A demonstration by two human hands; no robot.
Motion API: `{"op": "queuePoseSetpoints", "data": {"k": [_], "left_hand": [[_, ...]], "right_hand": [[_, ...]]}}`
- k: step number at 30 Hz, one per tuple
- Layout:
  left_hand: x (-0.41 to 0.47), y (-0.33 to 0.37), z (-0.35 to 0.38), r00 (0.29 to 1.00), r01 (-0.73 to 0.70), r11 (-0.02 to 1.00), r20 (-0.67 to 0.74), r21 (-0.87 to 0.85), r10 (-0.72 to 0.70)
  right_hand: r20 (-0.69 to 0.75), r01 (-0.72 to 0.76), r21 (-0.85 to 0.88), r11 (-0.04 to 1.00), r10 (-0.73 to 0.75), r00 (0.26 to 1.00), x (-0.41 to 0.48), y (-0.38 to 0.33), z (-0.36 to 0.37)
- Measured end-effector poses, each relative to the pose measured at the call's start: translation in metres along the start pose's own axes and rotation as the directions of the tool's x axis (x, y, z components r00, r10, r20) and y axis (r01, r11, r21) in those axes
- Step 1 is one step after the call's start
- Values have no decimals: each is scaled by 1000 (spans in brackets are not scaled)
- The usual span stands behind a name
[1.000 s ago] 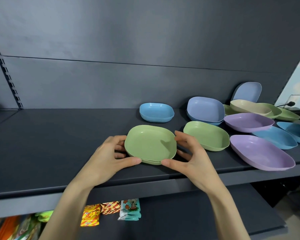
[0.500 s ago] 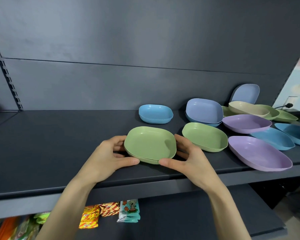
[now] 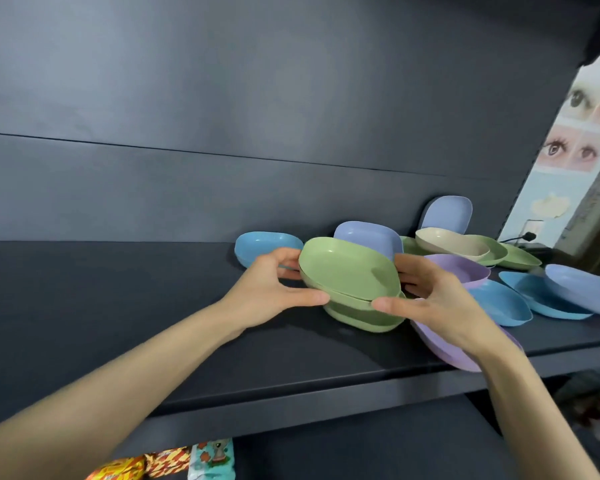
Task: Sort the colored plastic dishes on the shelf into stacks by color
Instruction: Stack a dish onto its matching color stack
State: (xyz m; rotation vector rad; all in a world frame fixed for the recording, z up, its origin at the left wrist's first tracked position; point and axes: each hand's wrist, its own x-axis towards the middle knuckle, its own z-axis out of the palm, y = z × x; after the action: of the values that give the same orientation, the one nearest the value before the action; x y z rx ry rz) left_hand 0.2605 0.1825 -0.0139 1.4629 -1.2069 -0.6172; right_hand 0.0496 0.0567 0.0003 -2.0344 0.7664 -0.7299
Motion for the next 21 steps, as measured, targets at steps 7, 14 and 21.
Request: {"op": "queuePoseSetpoints", "data": {"k": [7, 14, 21], "left_hand": [[33, -18, 33, 998, 39, 995, 43, 96, -43], [41, -34, 45, 992, 88, 988, 81, 124, -98], [45, -39, 44, 991, 92, 984, 84, 155, -106]], "right_hand": [[118, -109, -139, 984, 126, 985, 22, 24, -30], [172, -67, -247, 967, 112, 979, 31, 38, -33], [200, -50, -215, 975, 94, 975, 33, 41, -30]]}}
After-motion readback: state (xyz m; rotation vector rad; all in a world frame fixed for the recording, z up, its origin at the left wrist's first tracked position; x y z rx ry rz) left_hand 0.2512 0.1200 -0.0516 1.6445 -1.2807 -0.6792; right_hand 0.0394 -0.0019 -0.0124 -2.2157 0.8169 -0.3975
